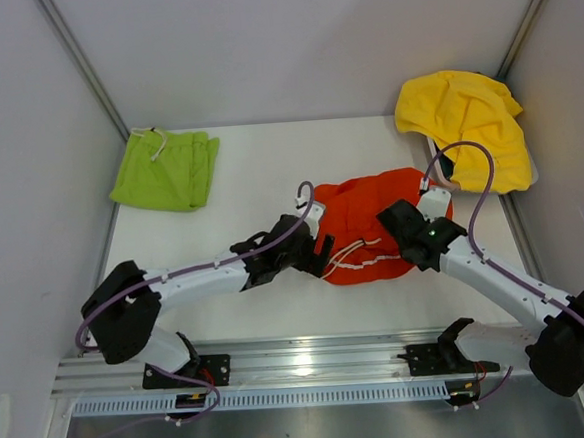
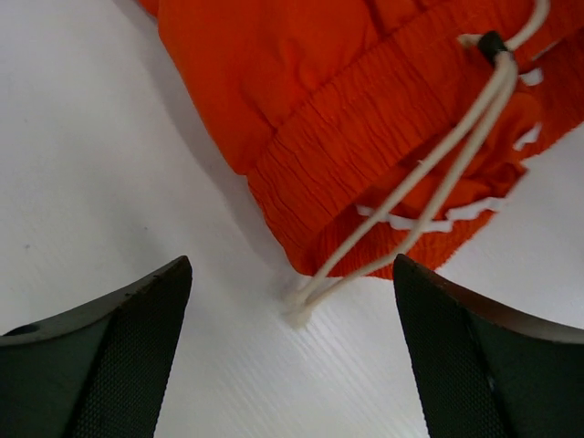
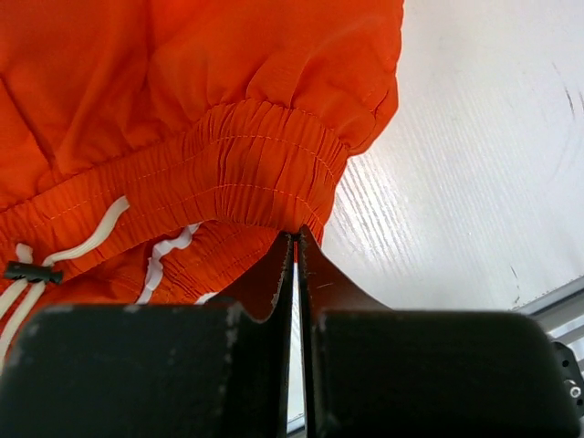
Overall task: Fold and stack the shorts
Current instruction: Flatten the shorts out
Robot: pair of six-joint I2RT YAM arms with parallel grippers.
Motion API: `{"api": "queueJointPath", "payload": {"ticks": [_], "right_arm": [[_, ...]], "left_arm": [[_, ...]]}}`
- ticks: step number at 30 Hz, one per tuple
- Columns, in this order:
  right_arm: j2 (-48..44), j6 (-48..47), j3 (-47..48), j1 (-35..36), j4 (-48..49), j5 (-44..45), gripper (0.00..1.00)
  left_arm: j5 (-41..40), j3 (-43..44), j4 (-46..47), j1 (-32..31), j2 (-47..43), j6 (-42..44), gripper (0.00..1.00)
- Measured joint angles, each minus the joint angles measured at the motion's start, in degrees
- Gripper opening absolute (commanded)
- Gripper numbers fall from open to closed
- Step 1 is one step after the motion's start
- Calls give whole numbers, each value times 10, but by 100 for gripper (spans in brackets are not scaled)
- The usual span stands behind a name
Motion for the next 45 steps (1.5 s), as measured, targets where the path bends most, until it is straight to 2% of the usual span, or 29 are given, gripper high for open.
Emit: {"api": "queueJointPath", "payload": {"ticks": [2,5,7,8,10,12,19,25,31,36,38,41,45], "right_arm": [[-4,-4,0,0,5,-5,0],[-10,-9,-1,0,14,-14,0],[-16,-11,-4,0,18,-18,0],[-18,-11,-5,0,19,-21,0],[-23,-12,-7,0,20,-26,0],[-28,-14,-9,0,21,-30,0],[-61,-19,-11,-2,19,-45,0],[-76,-37,10,-10,17,-69,0],[-70,-89,123,-10,24,-105,0],[-3,-138,298,-12,28,-134,0],[13,-147,332,-12,33,-144,0],[8,-147,294,-12,49,-162,0],[-35,-116,113,-11,82,-197,0]], "left_arm": [[-16,24,-12,0,37,2,82],[-42,74,-43,3,101,-1,75],[-48,112,-70,9,142,-8,64],[-46,126,-76,15,159,-12,47],[-42,139,-84,24,177,-20,30],[-43,143,-94,31,184,-24,2],[-53,151,-122,35,174,-26,0],[-101,153,-176,38,83,-37,0],[-168,244,-282,52,-16,-47,0],[-213,393,-385,54,-33,-41,0],[-225,431,-411,54,-43,-39,0],[-228,404,-433,54,-84,-41,0],[-210,222,-426,50,-176,-63,0]]}}
